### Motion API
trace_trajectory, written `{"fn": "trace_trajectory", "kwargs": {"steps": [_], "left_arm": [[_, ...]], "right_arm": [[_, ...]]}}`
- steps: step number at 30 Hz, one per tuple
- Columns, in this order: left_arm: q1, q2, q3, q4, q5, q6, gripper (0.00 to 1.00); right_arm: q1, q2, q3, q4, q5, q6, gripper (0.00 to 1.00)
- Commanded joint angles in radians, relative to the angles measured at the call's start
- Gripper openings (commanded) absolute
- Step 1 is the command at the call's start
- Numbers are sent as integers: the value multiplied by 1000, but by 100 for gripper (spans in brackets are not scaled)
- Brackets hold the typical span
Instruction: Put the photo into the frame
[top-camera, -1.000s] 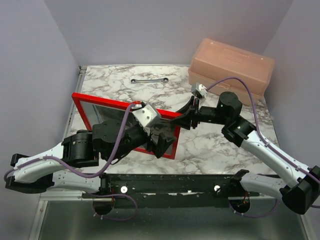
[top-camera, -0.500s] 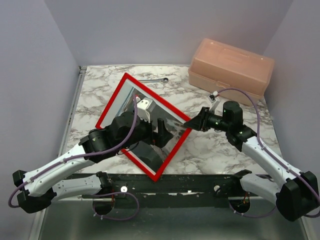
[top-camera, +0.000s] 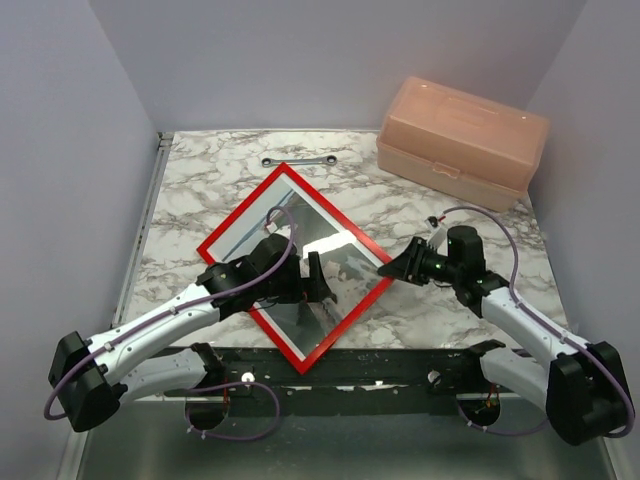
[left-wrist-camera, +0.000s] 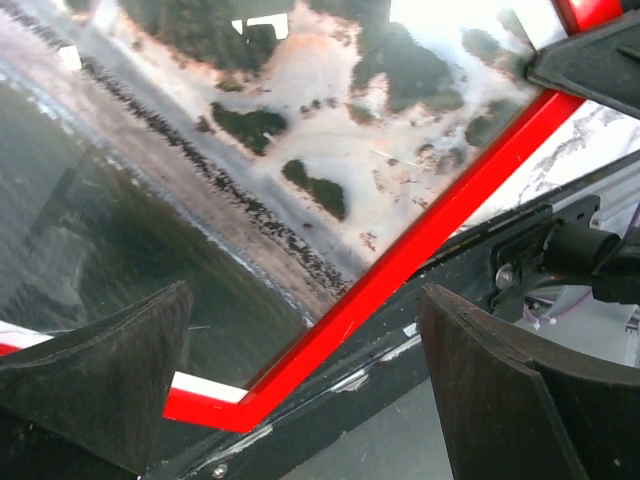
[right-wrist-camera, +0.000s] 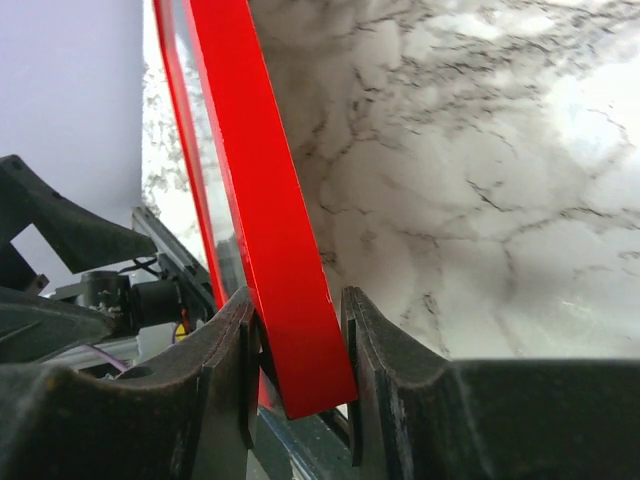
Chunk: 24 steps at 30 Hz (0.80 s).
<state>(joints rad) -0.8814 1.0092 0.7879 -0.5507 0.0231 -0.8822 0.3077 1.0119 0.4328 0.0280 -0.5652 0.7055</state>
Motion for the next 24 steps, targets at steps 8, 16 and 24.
{"fn": "trace_trajectory", "kwargs": {"steps": [8, 16, 24], "left_arm": [[82, -27, -80, -53, -14, -48, 98], [109, -41, -75, -124, -69, -41, 99], [143, -71, -118, -162, -89, -71, 99]], "right_arm": [[-36, 127, -37, -117, 275, -93, 25], [-36, 190, 23, -179, 299, -103, 58], [-36, 281, 113, -277, 334, -120, 100]]}}
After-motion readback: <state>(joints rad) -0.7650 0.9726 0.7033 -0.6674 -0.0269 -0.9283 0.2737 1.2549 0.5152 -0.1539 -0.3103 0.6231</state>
